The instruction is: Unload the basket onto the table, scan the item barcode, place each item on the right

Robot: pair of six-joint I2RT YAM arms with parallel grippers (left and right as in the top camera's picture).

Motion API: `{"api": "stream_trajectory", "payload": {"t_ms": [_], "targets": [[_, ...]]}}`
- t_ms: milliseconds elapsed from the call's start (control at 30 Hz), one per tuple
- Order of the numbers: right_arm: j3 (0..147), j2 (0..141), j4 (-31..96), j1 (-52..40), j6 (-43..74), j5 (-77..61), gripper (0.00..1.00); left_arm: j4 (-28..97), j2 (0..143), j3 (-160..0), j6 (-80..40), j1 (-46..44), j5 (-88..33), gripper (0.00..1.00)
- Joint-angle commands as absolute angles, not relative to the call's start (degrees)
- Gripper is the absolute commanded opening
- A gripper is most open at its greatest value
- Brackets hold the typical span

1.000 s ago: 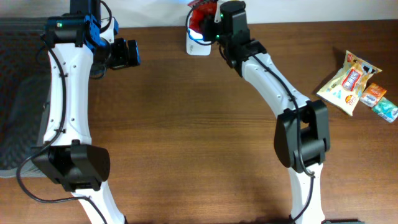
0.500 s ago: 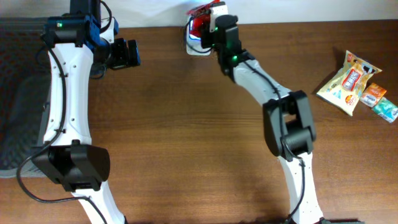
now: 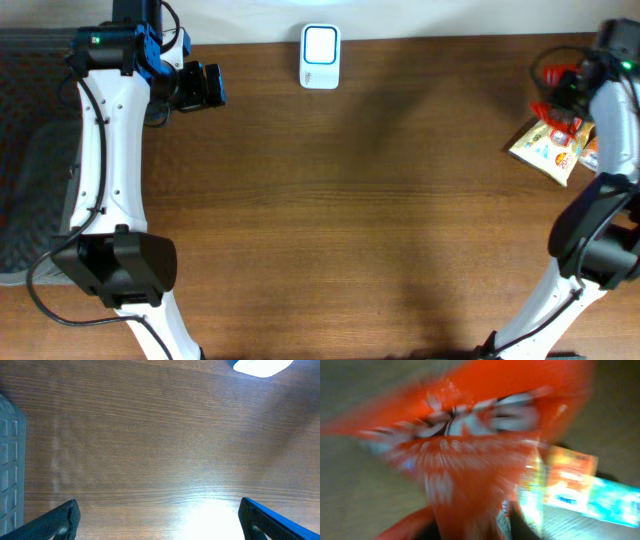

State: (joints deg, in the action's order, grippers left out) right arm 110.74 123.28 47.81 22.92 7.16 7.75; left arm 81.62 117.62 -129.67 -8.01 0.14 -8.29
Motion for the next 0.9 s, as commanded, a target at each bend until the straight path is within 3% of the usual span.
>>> {"api": "stream_trajectory", "payload": {"t_ms": [0, 67, 100, 133, 433, 567, 667, 800, 867], "targets": [[109.38, 123.52, 49.25, 25.58, 6.87, 7.99, 0.5, 81.54, 117.14, -130.17, -8.54, 0.56, -8.05, 0.99], [109.4, 123.02, 51.09, 26.02, 6.87, 8.01, 0.66, 81.54, 117.14, -130.17, -8.51, 0.56, -8.05, 0.99], [109.4, 122.02, 52.23, 26.0, 6.87, 8.01, 0.97, 81.54, 117.14, -130.17, -8.54, 0.56, -8.05, 0.99], [109.4, 120.62, 53.28, 25.89, 6.9, 8.03, 0.99, 81.54, 117.14, -130.17, -8.54, 0.56, -8.05, 0.99], [108.12, 94.06, 64.18, 22.74, 14.02, 4.29, 0.99, 81.54, 117.14, -130.17, -8.51, 0.56, -8.05, 0.99], [92.42, 77.03, 63.2, 15.35, 15.27, 1.96, 0.99, 81.56, 117.14, -130.17, -8.54, 0.56, -8.05, 0.99], [81.58, 66.94, 64.73, 8.97, 24.32, 1.43, 0.99, 81.54, 117.14, -130.17, -8.51, 0.56, -8.05, 0.99], [76.36, 62.74, 78.41, 4.03, 25.17, 0.43, 0.99, 81.54, 117.14, -130.17, -8.54, 0.56, -8.05, 0.99], [76.36, 63.68, 78.85, 4.03, 25.17, 0.43, 0.99, 81.54, 117.14, -130.17, -8.54, 0.56, -8.05, 0.99]]}}
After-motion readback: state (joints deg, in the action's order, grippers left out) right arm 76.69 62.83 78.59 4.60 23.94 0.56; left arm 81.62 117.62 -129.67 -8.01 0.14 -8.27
